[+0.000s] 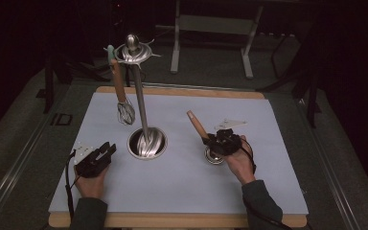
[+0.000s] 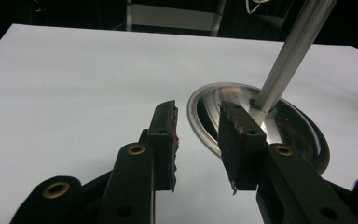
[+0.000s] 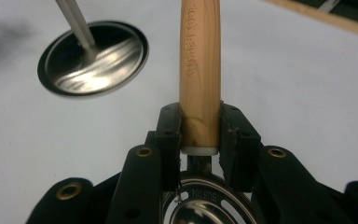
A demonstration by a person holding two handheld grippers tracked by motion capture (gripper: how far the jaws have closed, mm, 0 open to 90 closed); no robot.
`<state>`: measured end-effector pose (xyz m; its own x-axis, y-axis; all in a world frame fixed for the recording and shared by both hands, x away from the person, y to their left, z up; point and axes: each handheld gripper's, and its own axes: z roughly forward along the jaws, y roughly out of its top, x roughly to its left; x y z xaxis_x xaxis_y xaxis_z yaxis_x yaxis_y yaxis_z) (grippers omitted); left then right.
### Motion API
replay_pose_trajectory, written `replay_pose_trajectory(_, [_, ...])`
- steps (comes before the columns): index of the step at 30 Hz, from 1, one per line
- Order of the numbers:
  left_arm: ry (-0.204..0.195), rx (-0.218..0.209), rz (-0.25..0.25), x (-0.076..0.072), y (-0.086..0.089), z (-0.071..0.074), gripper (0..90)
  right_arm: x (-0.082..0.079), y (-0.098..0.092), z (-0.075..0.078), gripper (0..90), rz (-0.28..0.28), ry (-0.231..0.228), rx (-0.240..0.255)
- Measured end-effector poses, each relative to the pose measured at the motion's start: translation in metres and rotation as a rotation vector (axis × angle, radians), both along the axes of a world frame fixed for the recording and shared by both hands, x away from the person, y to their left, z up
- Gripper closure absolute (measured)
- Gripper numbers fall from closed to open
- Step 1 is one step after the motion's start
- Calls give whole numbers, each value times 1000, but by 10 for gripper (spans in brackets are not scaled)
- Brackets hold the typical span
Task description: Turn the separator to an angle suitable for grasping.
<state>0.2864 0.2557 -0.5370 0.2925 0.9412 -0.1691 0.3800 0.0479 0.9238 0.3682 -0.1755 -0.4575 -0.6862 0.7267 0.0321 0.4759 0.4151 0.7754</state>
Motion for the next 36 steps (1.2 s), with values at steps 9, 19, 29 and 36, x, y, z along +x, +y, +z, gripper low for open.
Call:
replay_pose_trajectory(9, [0, 1, -1, 0, -1, 0, 680, 2, -1, 16, 709, -16, -91, 51])
replay_pose_trajectory(19, [1, 1, -2, 0, -1, 0, 680, 2, 1, 34, 709, -19, -158, 73])
replay_pose_trajectory(29, [2, 3, -3, 0, -1, 0, 680, 2, 1, 52, 710, -28, -229, 120])
replay_pose_trajectory(36, [3, 3, -5, 0, -2, -1, 680, 1, 3, 65, 709, -14, -273, 141])
